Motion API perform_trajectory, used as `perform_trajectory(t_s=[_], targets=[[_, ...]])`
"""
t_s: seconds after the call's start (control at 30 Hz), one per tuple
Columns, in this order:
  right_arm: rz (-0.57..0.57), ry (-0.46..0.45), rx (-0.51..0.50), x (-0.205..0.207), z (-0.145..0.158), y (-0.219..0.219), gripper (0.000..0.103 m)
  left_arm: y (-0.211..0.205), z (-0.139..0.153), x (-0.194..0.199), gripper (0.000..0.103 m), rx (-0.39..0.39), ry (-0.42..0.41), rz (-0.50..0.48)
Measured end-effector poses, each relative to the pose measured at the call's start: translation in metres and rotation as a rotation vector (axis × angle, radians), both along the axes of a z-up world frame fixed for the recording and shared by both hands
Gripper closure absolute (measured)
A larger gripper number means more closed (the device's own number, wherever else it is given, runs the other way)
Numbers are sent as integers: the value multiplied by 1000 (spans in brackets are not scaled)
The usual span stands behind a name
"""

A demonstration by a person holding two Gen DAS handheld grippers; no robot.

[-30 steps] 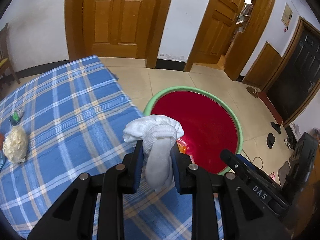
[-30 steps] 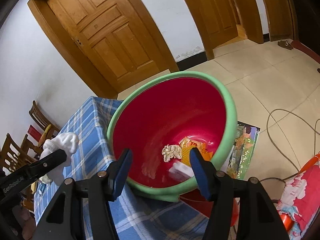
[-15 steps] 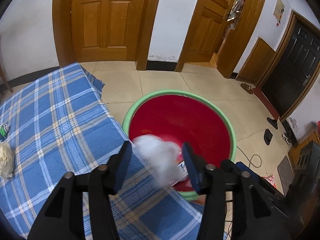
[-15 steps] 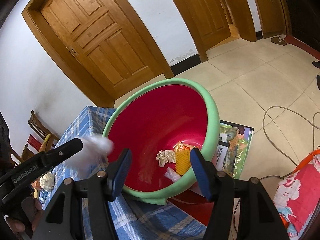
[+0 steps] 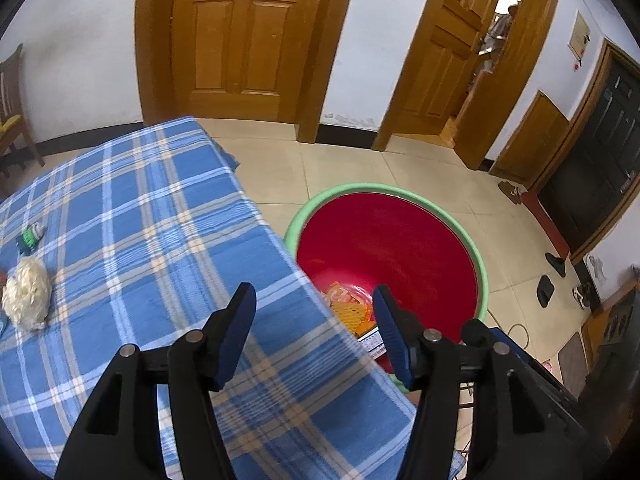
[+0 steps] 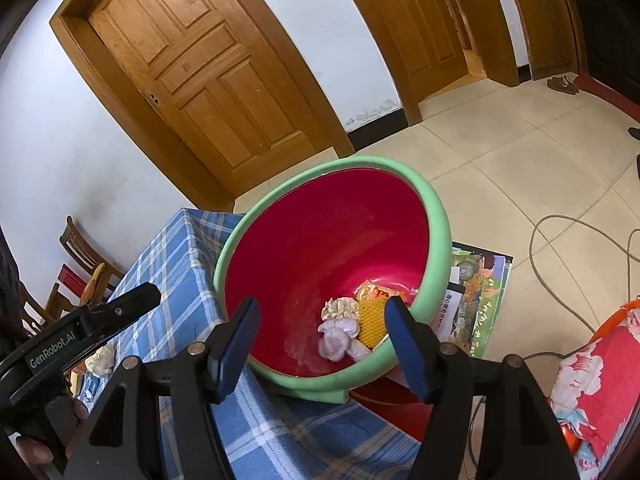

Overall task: Collect trash
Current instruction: 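Carry sock and medicine box over the red bucket and open both tools, then return to the table and grasp the blue plastic scoop with the left tool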

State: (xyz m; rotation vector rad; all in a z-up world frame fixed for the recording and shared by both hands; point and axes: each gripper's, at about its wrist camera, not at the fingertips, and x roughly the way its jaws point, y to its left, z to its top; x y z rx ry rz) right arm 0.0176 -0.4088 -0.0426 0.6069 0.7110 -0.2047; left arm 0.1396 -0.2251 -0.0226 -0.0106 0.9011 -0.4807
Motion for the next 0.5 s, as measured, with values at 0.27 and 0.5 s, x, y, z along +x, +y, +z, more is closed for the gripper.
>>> perform_trajectory(t_s=[0.27, 0.5], targets=[[28, -15, -6, -1, 7, 12, 29, 27, 7, -5, 40, -1, -11, 60], [58, -21, -15, 0, 15, 27, 26, 54, 13, -7, 39, -13, -22, 114]])
